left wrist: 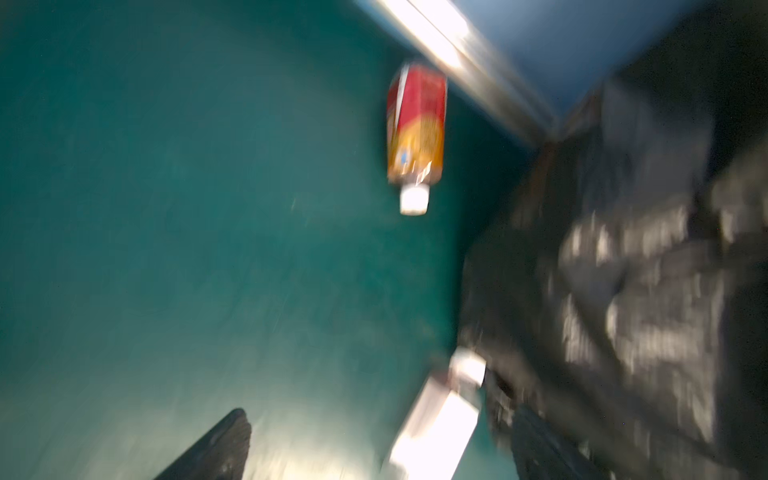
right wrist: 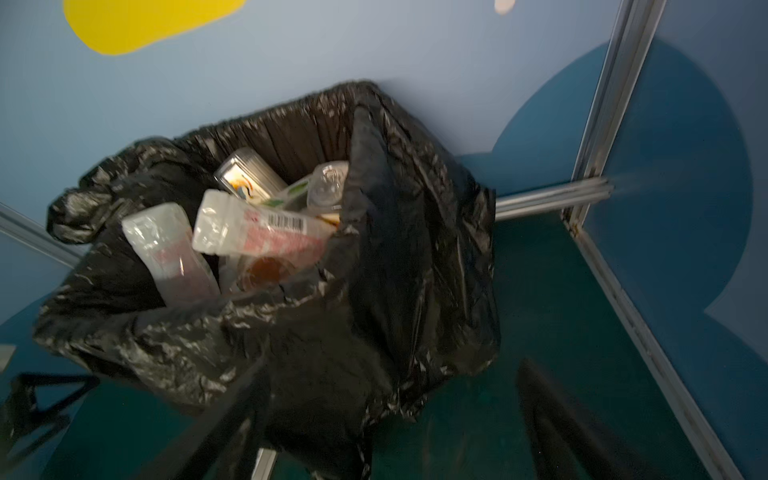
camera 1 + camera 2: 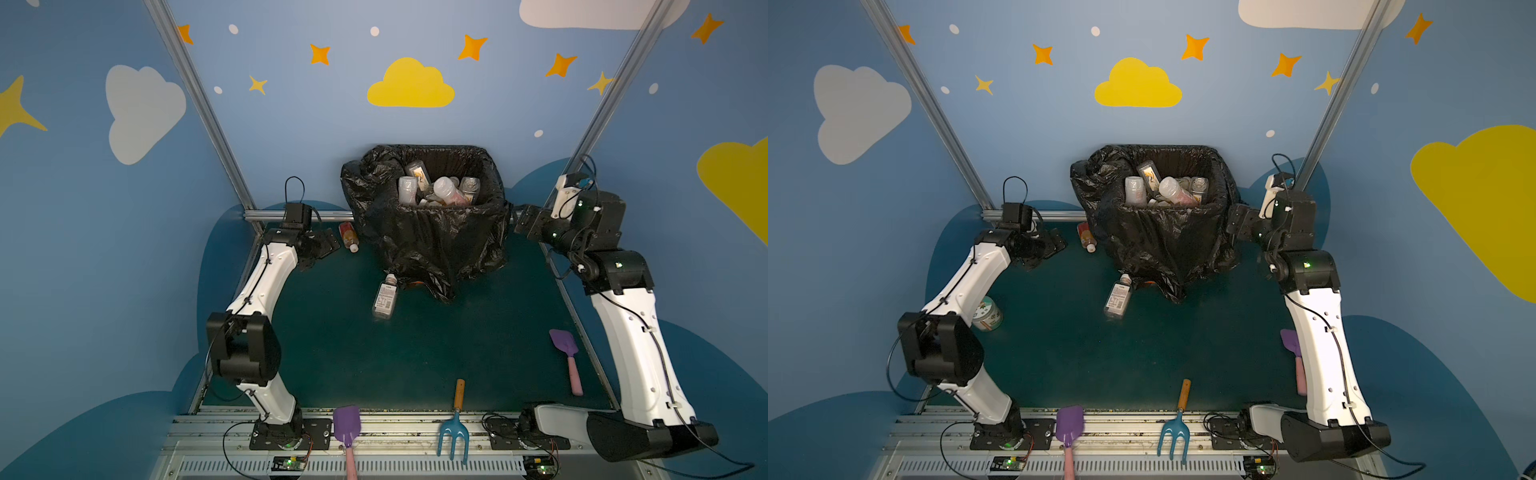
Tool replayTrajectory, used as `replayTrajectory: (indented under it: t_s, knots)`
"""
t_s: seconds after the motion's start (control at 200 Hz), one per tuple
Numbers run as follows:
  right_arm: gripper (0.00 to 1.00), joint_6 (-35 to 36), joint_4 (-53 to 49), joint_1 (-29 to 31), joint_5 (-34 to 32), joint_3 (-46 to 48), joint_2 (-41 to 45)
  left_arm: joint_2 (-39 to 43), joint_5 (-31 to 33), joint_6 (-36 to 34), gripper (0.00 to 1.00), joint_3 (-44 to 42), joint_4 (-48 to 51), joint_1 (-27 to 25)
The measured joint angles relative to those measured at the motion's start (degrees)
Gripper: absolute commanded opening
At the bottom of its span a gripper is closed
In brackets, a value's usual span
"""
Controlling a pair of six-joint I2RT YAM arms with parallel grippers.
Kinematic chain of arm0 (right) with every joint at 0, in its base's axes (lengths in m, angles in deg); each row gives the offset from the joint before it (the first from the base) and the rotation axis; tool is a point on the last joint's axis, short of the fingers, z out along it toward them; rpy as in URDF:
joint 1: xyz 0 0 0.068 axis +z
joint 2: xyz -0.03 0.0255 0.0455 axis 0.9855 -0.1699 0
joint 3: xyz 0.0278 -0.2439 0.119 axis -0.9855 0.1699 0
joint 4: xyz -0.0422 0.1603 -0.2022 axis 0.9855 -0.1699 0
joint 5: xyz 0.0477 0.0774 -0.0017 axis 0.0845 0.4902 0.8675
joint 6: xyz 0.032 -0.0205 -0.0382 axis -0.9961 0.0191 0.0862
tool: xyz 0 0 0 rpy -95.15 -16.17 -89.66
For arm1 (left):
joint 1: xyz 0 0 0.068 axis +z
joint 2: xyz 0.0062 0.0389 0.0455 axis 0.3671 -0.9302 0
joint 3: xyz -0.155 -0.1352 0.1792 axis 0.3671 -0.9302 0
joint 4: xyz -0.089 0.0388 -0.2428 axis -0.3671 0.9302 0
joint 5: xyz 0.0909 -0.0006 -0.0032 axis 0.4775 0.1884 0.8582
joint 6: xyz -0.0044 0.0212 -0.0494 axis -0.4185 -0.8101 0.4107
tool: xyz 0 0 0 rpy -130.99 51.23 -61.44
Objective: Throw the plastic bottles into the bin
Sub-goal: 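Reach the left gripper to the red-and-gold bottle beside the bin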
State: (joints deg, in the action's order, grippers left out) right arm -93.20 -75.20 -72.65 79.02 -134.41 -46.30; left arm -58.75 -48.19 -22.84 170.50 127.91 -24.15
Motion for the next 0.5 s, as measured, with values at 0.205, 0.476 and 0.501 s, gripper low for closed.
replayTrajectory:
  t_s: [0.205,0.476,0.501]
  knots:
    - [0.90,-1.3,-0.7,-1.9,2.1,1.3,0.0,-15.0,-2.3,0.5,0.92,10.7,-1.8,0.0]
    - [0.90,-1.7,-0.8,-6.7,7.4,-1.4,-3.3,-30.0,1.2,-0.3,0.92,26.7,-1.4,-3.0]
    - [0.90,-1.8,-0.8,-7.1,7.9,-1.8,-3.9,-31.4,1.6,-0.4,0.92,28.6,-1.2,-3.3]
